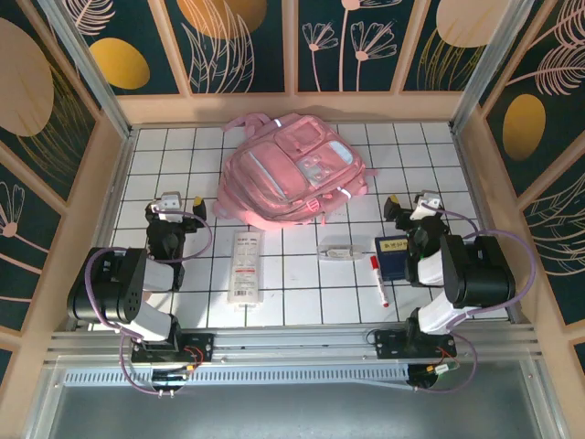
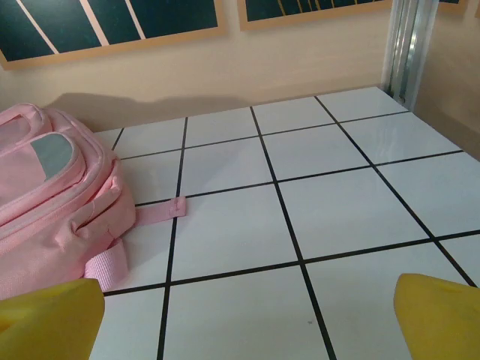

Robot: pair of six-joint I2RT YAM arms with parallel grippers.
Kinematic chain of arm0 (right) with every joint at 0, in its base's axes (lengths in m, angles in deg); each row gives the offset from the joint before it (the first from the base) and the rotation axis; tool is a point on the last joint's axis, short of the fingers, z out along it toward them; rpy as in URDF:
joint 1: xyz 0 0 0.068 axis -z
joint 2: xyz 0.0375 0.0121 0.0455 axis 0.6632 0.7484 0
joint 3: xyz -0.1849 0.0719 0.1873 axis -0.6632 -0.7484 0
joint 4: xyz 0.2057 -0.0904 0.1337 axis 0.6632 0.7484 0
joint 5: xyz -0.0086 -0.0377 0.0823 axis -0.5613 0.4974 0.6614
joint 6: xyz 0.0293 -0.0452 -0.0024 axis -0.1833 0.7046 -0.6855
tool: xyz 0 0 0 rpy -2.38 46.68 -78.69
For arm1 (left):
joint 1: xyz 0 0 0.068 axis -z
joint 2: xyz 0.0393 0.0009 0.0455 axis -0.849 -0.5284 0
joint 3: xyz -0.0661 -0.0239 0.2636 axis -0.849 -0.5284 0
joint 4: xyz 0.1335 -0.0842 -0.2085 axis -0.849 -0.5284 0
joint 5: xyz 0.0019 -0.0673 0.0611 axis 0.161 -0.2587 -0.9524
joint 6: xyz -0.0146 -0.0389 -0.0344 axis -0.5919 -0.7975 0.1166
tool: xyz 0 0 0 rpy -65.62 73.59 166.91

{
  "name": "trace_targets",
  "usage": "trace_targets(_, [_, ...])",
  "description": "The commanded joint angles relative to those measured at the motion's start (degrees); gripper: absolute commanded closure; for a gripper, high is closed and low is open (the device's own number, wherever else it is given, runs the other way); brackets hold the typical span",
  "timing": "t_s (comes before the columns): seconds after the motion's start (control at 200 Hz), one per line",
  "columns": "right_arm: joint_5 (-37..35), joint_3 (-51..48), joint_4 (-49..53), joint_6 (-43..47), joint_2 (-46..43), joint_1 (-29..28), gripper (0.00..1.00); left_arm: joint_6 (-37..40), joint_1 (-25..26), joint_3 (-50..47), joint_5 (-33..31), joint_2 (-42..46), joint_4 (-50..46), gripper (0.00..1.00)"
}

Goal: Pack books, pencil case, and school supplies into a backpack

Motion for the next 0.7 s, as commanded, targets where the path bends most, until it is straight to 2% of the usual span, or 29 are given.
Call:
trace_targets(0.0, [0.2,0.8,-0.8,-0.1,-0.7,0.0,0.01,-1.0,-0.3,0.6,-0.7,0.4,1.4,0.01])
trace_targets(0.696, [0.4,0.8,-0.7,-0.1,-0.7,0.1,0.01,-1.4,-0.6,1.4,0.0,0.1,0.4,0.01])
